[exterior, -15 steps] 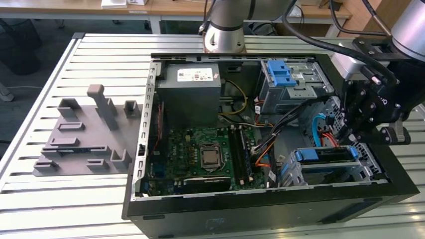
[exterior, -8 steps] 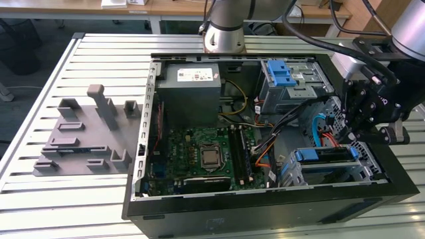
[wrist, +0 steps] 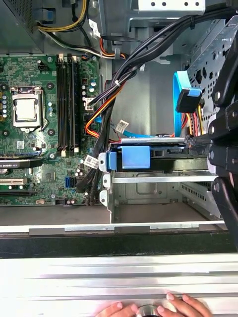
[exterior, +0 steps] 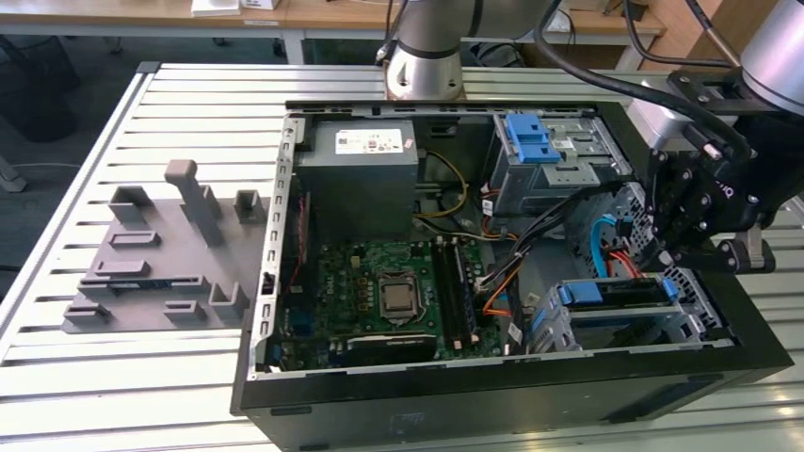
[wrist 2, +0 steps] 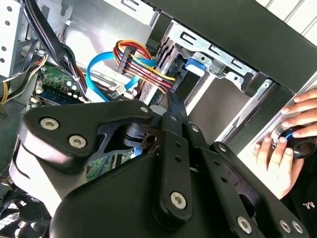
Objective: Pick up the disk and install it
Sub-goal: 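Insert the second disk wire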
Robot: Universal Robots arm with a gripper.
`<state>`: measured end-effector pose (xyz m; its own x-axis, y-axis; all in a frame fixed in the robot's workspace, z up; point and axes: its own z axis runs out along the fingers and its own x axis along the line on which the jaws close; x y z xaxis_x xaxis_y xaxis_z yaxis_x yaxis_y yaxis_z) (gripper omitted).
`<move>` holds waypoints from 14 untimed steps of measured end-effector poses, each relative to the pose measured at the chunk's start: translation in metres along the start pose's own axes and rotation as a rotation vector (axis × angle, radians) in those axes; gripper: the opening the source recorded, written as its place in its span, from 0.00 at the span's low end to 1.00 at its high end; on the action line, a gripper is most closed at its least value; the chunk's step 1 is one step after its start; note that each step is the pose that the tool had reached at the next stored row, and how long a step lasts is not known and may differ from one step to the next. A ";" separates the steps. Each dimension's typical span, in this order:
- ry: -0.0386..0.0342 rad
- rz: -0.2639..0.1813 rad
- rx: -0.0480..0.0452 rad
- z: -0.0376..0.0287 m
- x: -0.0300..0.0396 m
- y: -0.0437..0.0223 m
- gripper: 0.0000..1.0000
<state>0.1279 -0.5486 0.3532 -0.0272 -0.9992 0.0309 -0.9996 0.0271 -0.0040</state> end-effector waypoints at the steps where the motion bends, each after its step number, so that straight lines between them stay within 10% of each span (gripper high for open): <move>1: 0.0001 0.000 0.0000 -0.0001 0.0000 0.0000 0.11; 14: 0.0000 0.000 0.0000 -0.0002 0.0005 0.0174 0.11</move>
<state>0.1105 -0.5487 0.3534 -0.0272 -0.9992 0.0309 -0.9996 0.0271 -0.0040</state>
